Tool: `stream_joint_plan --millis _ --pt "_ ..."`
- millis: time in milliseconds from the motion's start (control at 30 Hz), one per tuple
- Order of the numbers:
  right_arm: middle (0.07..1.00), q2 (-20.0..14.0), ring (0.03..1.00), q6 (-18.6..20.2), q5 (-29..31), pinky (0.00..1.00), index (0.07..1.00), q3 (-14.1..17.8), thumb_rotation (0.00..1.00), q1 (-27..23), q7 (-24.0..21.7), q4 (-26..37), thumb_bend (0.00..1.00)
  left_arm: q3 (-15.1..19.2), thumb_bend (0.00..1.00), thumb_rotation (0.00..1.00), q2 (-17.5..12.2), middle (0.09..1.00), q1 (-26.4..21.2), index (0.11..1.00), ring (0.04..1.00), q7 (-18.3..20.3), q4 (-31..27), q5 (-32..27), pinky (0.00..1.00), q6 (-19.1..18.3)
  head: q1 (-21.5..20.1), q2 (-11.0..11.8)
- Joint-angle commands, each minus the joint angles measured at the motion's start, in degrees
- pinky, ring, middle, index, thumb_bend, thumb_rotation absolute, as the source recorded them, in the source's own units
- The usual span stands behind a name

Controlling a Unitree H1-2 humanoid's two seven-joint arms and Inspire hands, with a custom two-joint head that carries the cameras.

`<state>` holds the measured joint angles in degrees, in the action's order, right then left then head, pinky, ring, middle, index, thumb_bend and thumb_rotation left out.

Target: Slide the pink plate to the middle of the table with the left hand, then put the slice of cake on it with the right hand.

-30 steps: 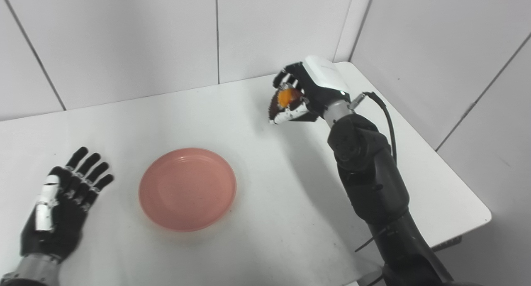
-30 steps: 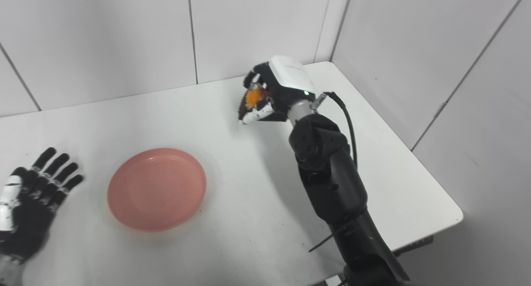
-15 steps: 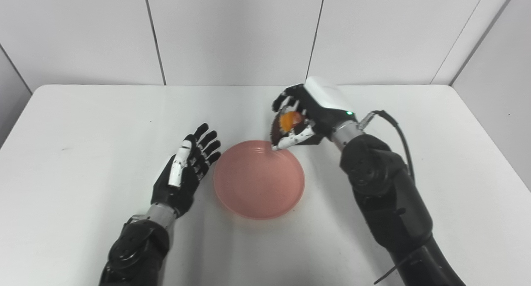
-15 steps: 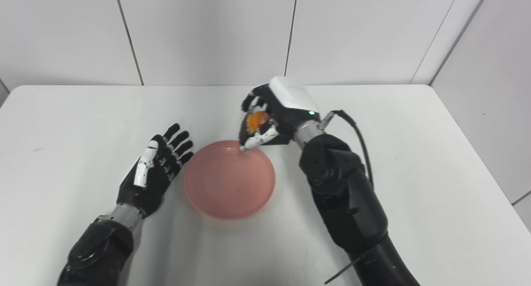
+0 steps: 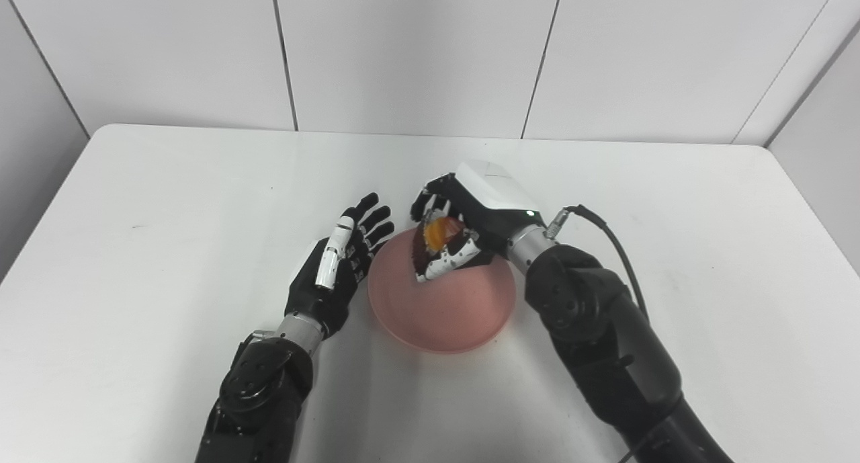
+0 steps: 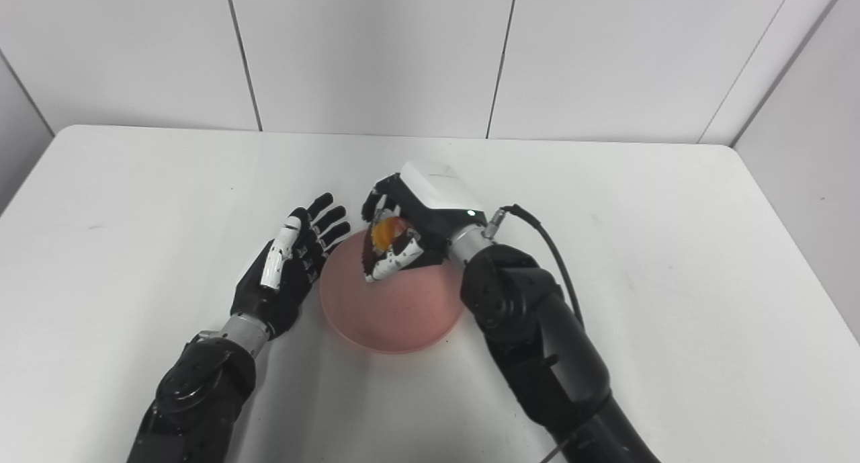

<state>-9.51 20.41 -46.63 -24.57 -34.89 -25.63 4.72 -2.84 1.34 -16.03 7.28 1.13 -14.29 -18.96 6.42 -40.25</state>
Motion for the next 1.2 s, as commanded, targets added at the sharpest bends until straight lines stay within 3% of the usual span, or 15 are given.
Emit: stream_joint_plan --millis 0,600,833,933,967,1067,1167 --pt "0.419 0.2 0.356 -2.2 -0.1 0.29 0.522 -0.2 0.00 -1.3 1.7 0.6 0.52 -0.3 0.38 1.00 0.5 0.930 1.6 0.920 0.924 -1.5 0.9 1.0 0.91 -4.8 0.1 -0.1" --pt "0.401 -2.1 0.343 -1.8 -2.8 0.27 0.522 -3.8 0.00 0.6 2.1 -3.1 0.52 0.4 0.38 1.00 0.9 0.930 1.6 0.915 0.918 -1.1 -0.1 0.9 0.89 -5.6 -0.2 -1.5" --pt "0.402 -3.1 0.336 0.4 -5.7 0.25 0.525 -5.4 0.00 0.6 -1.8 -0.9 0.52 0.5 0.38 1.00 1.0 0.929 1.6 0.912 0.920 -1.0 -0.3 1.1 0.89 -5.7 -0.4 -1.6" --pt "0.466 -3.2 0.402 0.8 -6.9 0.30 0.508 -5.7 0.01 0.6 -3.8 0.1 0.52 0.4 0.38 1.00 0.8 0.930 1.6 0.914 0.925 -0.8 -0.1 1.1 0.90 -5.4 -0.4 -1.6" --pt "0.549 -3.2 0.475 0.8 -7.3 0.35 0.603 -5.8 0.15 0.5 -4.4 0.4 0.62 0.4 0.38 1.00 0.7 0.930 1.6 0.913 0.927 -0.8 -0.1 1.2 0.90 -5.4 -0.4 -1.6" --pt "0.645 -3.2 0.568 0.5 -7.9 0.42 0.699 -5.7 0.29 0.5 -5.7 0.8 0.71 0.3 0.38 1.00 0.7 0.930 1.6 0.911 0.928 -0.9 -0.3 1.4 0.90 -5.6 -0.4 -1.6" --pt "0.868 -4.2 0.800 0.5 -7.6 0.63 0.859 -6.0 0.56 -0.3 -10.1 1.9 0.78 0.4 0.38 1.00 0.7 0.942 1.4 0.919 0.941 -0.8 -0.2 1.1 0.91 -5.8 -0.4 -1.4"
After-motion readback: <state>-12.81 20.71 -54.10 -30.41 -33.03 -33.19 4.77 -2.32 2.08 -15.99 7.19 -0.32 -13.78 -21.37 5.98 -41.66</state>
